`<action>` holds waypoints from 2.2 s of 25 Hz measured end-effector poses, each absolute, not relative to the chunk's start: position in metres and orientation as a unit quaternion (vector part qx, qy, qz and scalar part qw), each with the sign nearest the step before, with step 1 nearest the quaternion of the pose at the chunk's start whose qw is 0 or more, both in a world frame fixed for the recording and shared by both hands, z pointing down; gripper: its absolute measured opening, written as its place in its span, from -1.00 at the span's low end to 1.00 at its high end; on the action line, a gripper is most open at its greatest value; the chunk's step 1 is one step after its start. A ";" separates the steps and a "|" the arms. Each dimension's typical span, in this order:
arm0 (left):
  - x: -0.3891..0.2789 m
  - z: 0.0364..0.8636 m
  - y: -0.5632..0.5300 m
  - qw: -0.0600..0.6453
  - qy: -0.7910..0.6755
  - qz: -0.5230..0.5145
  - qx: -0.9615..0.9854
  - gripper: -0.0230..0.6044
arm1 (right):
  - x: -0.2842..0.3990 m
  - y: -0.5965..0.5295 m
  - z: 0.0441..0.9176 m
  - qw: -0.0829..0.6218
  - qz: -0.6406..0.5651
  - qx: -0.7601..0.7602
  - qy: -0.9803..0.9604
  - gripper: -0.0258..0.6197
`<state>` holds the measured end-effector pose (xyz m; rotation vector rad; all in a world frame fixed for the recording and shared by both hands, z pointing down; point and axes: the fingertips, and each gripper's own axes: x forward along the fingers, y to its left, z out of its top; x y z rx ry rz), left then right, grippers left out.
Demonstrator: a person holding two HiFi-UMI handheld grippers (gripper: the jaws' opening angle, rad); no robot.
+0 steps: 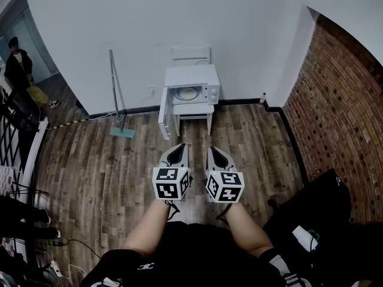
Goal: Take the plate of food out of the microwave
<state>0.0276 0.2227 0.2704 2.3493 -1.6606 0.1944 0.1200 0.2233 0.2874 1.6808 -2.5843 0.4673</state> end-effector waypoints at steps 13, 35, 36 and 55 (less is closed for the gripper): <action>0.028 0.292 0.159 0.146 -0.567 0.073 0.808 -0.95 | 0.119 0.162 0.302 0.035 0.149 0.538 -0.829 -0.89; -0.019 0.299 -0.105 0.170 -0.556 0.062 0.811 -0.95 | 0.068 -0.097 0.307 0.083 0.144 0.538 -0.826 -0.89; -0.022 0.300 -0.115 0.171 -0.557 0.063 0.811 -0.95 | 0.065 -0.108 0.308 0.082 0.145 0.538 -0.826 -0.89; -0.051 0.365 -0.215 0.241 -0.603 0.069 0.757 -0.95 | 0.049 -0.238 0.378 0.118 0.205 0.479 -0.845 -0.89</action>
